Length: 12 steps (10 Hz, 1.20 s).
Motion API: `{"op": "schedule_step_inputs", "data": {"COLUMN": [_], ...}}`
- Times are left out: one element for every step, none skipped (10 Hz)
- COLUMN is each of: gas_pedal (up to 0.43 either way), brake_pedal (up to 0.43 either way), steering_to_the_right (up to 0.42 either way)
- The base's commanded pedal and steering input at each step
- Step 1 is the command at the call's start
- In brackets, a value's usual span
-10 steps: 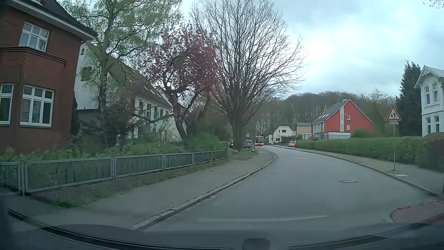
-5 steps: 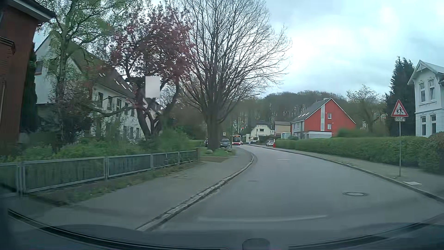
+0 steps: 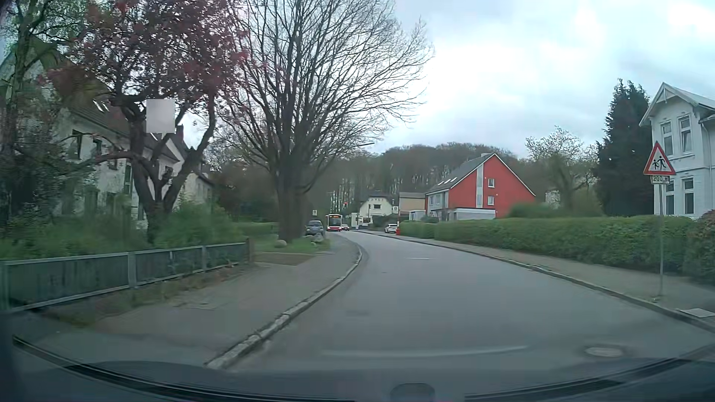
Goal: Follow the waypoints while adhering to traffic rules and regulations
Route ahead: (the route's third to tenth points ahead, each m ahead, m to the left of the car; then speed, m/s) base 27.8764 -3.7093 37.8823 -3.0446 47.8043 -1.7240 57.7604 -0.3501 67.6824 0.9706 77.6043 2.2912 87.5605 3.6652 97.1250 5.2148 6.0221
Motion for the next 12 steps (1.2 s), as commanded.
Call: {"op": "schedule_step_inputs", "data": {"gas_pedal": [0.189, 0.189, 0.189, 0.189, 0.189, 0.189, 0.189, 0.189, 0.189, 0.189, 0.169, 0.150], "brake_pedal": [0.006, 0.006, 0.000, 0.000, 0.000, 0.000, 0.000, 0.000, 0.000, 0.006, 0.000, 0.000], "steering_to_the_right": [0.144, 0.131, 0.117, 0.103, 0.089, 0.077, 0.067, 0.055, 0.042, 0.034, 0.026, 0.023]}}
